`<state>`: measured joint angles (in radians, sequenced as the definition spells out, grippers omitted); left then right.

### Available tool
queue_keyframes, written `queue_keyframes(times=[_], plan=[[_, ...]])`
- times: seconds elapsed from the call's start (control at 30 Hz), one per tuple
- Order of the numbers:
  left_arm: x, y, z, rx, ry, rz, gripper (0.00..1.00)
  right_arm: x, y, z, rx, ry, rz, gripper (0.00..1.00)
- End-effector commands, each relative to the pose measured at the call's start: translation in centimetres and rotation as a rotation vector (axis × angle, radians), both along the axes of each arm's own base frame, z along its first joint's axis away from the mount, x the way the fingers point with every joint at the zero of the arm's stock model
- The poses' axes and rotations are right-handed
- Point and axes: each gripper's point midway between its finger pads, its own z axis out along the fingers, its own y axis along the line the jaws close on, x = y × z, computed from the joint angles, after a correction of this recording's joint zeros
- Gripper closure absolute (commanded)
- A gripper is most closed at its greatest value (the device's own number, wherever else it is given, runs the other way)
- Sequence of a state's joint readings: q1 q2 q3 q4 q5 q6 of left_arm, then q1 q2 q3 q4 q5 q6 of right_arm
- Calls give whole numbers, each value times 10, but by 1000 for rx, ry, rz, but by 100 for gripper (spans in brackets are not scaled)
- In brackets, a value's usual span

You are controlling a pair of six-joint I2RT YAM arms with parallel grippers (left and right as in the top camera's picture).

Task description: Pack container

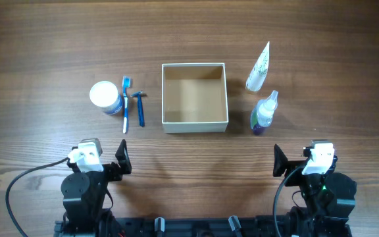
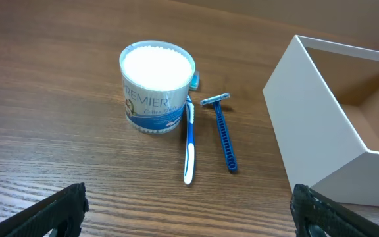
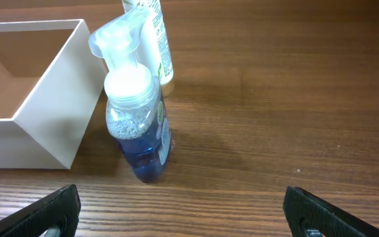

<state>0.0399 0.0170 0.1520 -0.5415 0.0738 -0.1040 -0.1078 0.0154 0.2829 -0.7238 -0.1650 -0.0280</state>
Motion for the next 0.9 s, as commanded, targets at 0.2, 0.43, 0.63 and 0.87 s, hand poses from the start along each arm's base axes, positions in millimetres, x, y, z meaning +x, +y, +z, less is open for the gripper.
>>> queue_keyframes(times=[0.2, 0.43, 0.63, 0.87], plan=[[0, -3, -2, -12, 7, -9, 0, 0, 3, 0, 12, -7, 14, 0], [0, -3, -2, -12, 7, -9, 0, 9, -7, 21, -94, -106, -3, 0], [0, -3, -2, -12, 7, -9, 0, 19, 26, 83, 78, -352, 140, 0], [0, -3, -2, -12, 7, -9, 0, 17, 35, 121, 336, -456, 150, 0]])
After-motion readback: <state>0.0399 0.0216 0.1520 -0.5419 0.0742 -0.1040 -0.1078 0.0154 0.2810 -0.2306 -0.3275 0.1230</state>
